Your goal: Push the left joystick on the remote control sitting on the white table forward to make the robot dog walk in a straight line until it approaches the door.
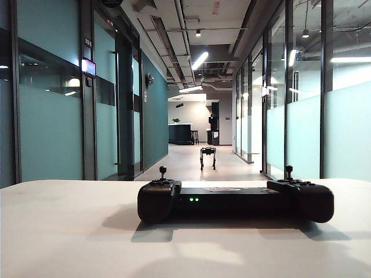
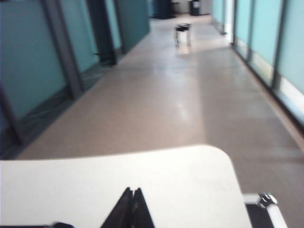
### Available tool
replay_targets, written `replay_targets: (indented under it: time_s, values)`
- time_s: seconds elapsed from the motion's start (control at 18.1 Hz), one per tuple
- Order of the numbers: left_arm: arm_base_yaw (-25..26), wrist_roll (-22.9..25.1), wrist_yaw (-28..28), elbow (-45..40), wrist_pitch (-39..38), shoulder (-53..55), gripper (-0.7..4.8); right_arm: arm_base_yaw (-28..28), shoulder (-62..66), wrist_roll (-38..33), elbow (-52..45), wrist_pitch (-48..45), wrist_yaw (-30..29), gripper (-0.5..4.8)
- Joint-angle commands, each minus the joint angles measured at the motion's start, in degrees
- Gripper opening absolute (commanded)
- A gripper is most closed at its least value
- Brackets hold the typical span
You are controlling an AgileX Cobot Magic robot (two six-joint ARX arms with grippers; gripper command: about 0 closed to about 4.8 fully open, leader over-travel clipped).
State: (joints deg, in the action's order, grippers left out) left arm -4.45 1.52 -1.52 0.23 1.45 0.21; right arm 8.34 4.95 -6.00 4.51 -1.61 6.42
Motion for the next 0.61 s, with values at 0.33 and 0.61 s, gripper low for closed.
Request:
replay_targets:
  time_s: [0.33, 0.61]
  values:
    - [0.00, 0.02, 0.24, 0.17, 0.77, 0.02, -0.05, -7.10, -5.09, 0.07, -4.48, -2.43, -0.35, -0.01]
    - [0.00, 0.02, 0.22, 0.17, 0.77, 0.02, -0.05, -7.10, -5.09, 0.57, -4.48, -1.27, -2.36, -0.01]
